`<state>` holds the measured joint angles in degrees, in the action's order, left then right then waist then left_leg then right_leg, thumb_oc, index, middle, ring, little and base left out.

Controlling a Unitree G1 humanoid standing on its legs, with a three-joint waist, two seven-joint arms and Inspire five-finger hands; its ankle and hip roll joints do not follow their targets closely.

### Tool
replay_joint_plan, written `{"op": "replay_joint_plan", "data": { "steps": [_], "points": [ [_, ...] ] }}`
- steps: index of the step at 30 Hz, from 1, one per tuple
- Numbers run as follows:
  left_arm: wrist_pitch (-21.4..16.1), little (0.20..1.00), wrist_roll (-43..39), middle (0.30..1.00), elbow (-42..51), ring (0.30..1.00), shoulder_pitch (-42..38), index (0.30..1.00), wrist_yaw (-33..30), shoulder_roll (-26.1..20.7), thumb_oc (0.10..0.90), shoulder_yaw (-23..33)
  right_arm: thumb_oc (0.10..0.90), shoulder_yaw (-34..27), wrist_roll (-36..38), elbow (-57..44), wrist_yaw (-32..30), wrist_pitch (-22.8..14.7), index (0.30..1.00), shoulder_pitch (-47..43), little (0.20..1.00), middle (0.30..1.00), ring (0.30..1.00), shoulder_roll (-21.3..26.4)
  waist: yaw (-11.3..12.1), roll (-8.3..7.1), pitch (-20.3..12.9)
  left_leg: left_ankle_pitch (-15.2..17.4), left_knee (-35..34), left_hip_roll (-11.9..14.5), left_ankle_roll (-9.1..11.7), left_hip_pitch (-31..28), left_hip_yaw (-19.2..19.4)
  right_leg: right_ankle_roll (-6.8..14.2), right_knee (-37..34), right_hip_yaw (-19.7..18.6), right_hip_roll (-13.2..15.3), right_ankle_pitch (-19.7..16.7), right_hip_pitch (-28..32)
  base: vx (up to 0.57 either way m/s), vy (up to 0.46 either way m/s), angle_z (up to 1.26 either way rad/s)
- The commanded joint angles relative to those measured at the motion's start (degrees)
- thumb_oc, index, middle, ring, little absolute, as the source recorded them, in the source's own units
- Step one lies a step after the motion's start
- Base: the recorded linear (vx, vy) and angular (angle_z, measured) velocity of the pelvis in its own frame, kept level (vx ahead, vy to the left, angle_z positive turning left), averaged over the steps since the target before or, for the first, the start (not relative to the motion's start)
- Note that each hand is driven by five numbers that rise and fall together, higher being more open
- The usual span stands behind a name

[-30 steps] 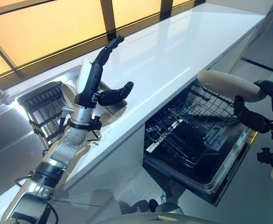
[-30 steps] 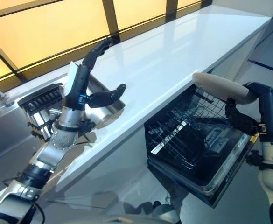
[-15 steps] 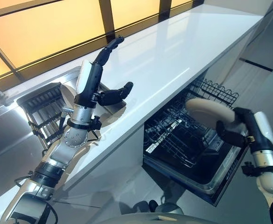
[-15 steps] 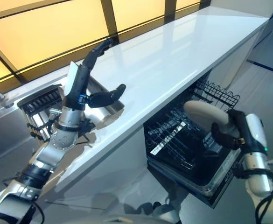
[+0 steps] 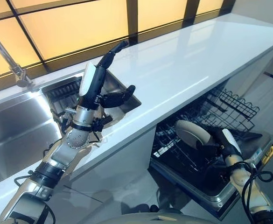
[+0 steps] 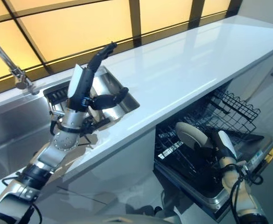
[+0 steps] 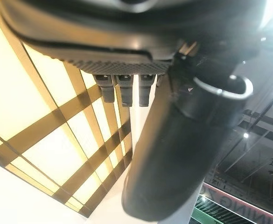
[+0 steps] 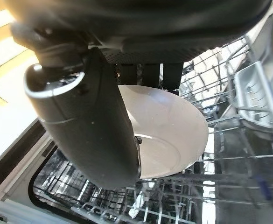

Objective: Pick up plates and place into dishwasher.

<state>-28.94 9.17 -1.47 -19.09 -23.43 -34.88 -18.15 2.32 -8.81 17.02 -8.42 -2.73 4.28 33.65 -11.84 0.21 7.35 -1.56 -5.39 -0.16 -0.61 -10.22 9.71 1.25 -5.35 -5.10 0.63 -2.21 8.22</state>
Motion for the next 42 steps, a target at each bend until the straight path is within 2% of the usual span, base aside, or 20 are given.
{"op": "replay_joint_plan", "data": {
  "steps": [1,13,24,25,26,27,35,42],
  "points": [
    [-3.44,0.9,-0.24,0.9,-0.31,0.9,-10.15,0.9,-3.29,-1.45,0.8,-0.95,0.1,1.42,3.85,3.82,-1.44,-0.22,0.3,-7.79,0.2,0.3,0.3,0.77,2.06,-0.48,-3.16,9.33,0.39,-3.39,-3.78,-0.92,-0.88,0.61,0.35,0.78,-5.38,3.37,0.19,0.0,-0.006,0.06],
    [-2.98,0.9,-2.13,0.9,-0.1,0.9,-11.6,0.9,-2.28,-1.06,0.8,-3.05,0.1,6.76,11.82,15.24,-0.47,2.87,0.3,-14.99,0.2,0.3,0.3,-1.13,4.93,-0.11,-2.88,9.53,0.39,-3.58,-3.71,-1.29,-2.3,0.23,0.35,2.63,-4.86,3.69,1.05,0.01,0.002,0.08],
    [-2.65,0.9,-2.85,0.9,-0.27,0.9,-12.68,0.9,-1.92,-0.65,0.8,-4.01,0.1,9.2,12.2,21.7,1.53,4.67,0.3,-20.54,0.2,0.3,0.3,-1.92,6.45,0.02,-2.84,9.46,0.39,-3.72,-3.61,-1.39,-3.25,-0.12,0.35,3.3,-4.71,3.98,1.44,0.01,0.005,0.04],
    [-2.54,0.9,-3.04,0.9,-0.25,0.9,-12.74,0.9,-1.84,-0.75,0.8,-4.0,0.141,9.29,12.05,21.84,1.44,4.69,0.335,-20.91,0.241,0.335,0.335,-1.85,6.56,0.02,-2.84,9.46,0.39,-3.72,-3.62,-1.41,-3.31,-0.15,0.35,3.34,-4.72,3.98,1.48,0.0,0.0,0.0],
    [-2.54,0.9,-3.11,0.9,-0.39,0.9,-12.84,0.9,-1.76,-0.8,0.8,-3.96,0.685,9.34,11.91,21.76,1.14,4.9,0.801,-21.2,0.785,0.801,0.801,-1.81,6.61,0.01,-2.82,9.45,0.39,-3.74,-3.64,-1.4,-3.36,-0.18,0.35,3.35,-4.73,3.98,1.47,0.0,0.0,0.0],
    [-2.48,0.9,-3.19,0.9,-0.46,0.9,-12.98,0.9,-1.72,-0.88,0.8,-3.97,0.8,9.44,12.05,21.71,0.87,5.13,0.9,-21.5,0.9,0.9,0.9,-1.8,6.67,0.0,-2.8,9.44,0.39,-3.74,-3.64,-1.35,-3.38,-0.2,0.35,3.38,-4.72,3.98,1.44,0.0,0.0,0.0],
    [-3.18,0.9,-3.0,0.9,-0.47,0.9,-12.03,0.9,-1.99,-1.15,0.8,-2.96,0.8,8.58,10.42,17.81,-2.08,3.73,0.9,-20.09,0.9,0.9,0.9,-1.48,6.34,0.0,-2.48,9.47,0.39,-3.76,-3.77,-1.33,-3.43,-0.31,0.35,3.17,-4.76,4.03,1.38,0.0,0.0,0.0],
    [-3.43,0.9,-1.87,0.9,-0.1,0.9,-10.83,0.9,-2.62,-1.12,0.8,-1.68,0.8,6.51,5.31,11.67,-3.68,2.24,0.9,-16.18,0.9,0.9,0.9,-0.43,5.23,-0.05,-2.26,9.45,0.39,-3.64,-3.79,-1.34,-2.86,-0.17,0.35,2.51,-4.93,3.99,1.24,0.0,0.0,0.0]
  ]
}}
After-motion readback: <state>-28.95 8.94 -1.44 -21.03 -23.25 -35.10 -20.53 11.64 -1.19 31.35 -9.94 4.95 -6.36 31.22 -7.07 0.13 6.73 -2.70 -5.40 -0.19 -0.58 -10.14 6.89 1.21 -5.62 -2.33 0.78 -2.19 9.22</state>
